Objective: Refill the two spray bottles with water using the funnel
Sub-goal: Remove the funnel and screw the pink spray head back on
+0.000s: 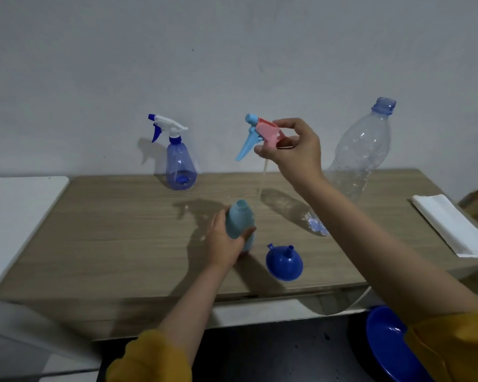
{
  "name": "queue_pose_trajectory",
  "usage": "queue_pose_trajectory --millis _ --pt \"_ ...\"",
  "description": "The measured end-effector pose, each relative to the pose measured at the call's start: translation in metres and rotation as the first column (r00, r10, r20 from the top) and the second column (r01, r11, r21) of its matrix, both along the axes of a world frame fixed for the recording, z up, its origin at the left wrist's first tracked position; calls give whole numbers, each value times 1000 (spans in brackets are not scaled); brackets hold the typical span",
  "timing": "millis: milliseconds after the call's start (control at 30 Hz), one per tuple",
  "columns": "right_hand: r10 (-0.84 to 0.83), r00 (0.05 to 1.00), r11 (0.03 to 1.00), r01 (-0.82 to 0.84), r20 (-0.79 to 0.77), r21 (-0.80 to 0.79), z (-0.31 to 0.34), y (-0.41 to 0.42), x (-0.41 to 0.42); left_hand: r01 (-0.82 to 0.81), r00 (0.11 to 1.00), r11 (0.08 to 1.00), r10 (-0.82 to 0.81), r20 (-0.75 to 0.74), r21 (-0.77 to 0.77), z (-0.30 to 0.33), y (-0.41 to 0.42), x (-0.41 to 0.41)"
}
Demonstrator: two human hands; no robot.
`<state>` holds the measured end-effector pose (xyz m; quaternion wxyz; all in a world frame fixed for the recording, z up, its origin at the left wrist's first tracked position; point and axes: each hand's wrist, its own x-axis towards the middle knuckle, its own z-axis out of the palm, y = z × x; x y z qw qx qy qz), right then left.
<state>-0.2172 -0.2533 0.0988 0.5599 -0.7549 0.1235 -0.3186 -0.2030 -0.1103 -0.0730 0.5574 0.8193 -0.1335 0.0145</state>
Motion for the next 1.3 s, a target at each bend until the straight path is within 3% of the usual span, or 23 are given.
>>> queue_pose_trajectory --millis 200,933,1300 --pt "-40 993 997 46 110 -55 20 18 1 35 997 999 -37 -61 -26 0 1 -1" --pt "-61 982 989 83 177 -122 4 33 -11 60 997 997 -62 -36 -55 -5 1 3" --pt "1 1000 976 -4 -14 -219 -87 50 -16 6 1000 996 -5 11 -93 -7 -2 2"
